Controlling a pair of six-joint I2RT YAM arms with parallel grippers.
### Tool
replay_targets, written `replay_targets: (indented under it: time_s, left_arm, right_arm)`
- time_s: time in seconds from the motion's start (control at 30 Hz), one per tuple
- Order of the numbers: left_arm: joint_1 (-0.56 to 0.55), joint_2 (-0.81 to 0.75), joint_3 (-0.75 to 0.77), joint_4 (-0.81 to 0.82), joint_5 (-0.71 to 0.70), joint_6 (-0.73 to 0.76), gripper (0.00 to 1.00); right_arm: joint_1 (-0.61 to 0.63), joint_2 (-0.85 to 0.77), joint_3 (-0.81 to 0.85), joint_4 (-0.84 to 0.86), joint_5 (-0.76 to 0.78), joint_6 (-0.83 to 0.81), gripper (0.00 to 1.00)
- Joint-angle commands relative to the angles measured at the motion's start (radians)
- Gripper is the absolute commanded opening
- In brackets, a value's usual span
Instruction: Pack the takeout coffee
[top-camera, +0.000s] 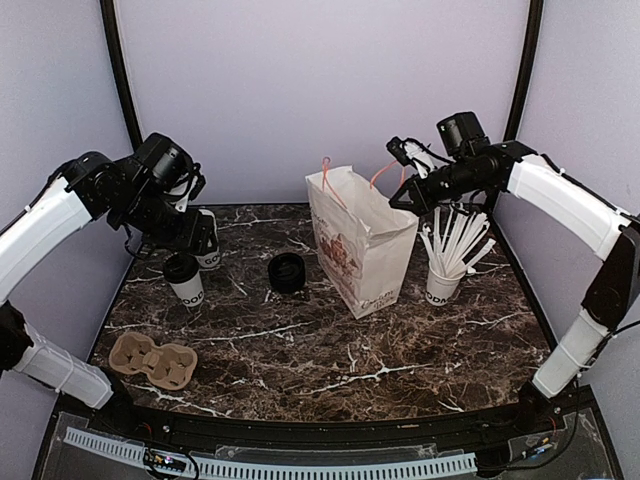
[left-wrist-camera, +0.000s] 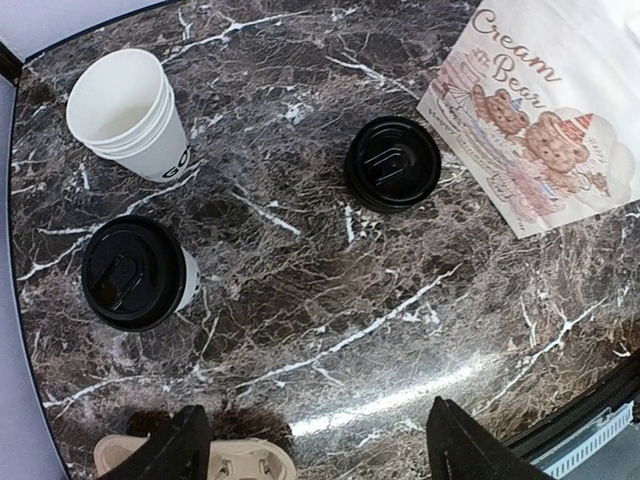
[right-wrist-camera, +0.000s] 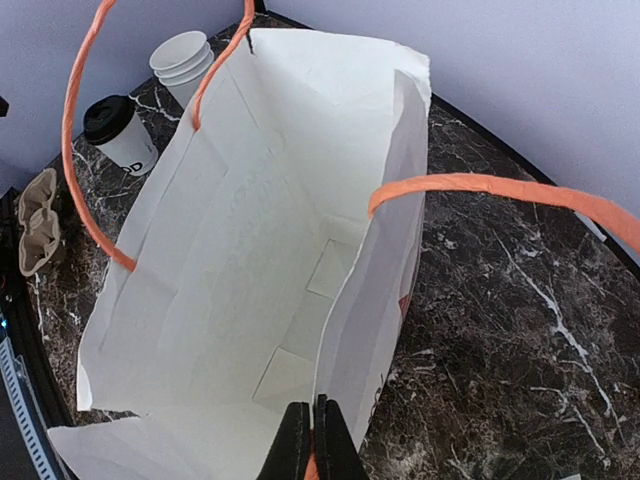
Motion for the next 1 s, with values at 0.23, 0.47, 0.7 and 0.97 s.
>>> replay_targets:
  time_s: [0.23,0.47,0.7,0.97]
  left_arm:
    - [-0.002,0.074,-0.059,-0.364,0.040,-0.158,0.71]
    - [-0.004,-0.031,-0.373,-0.264,0.258,-0.214,0.50]
    - [-0.006,0.009,-0.535,-0.153,0.255,-0.273,0.06]
    - [-0.012,0.134,-0.574,0.001,0.253,-0.178,0.00]
  right_arm:
    - [0.006,-0.162,-0.080,-0.007,-0.194,-0.096,0.00]
    - [0.006,-0.231,-0.154,-0.023,-0.297,-0.143,0.00]
    - [0.008,-0.231,-0.169,-0.033,-0.385,-0.156,0.00]
    - [0.009,-0.247,-0.199,-0.026,-0.366,-0.161,0.00]
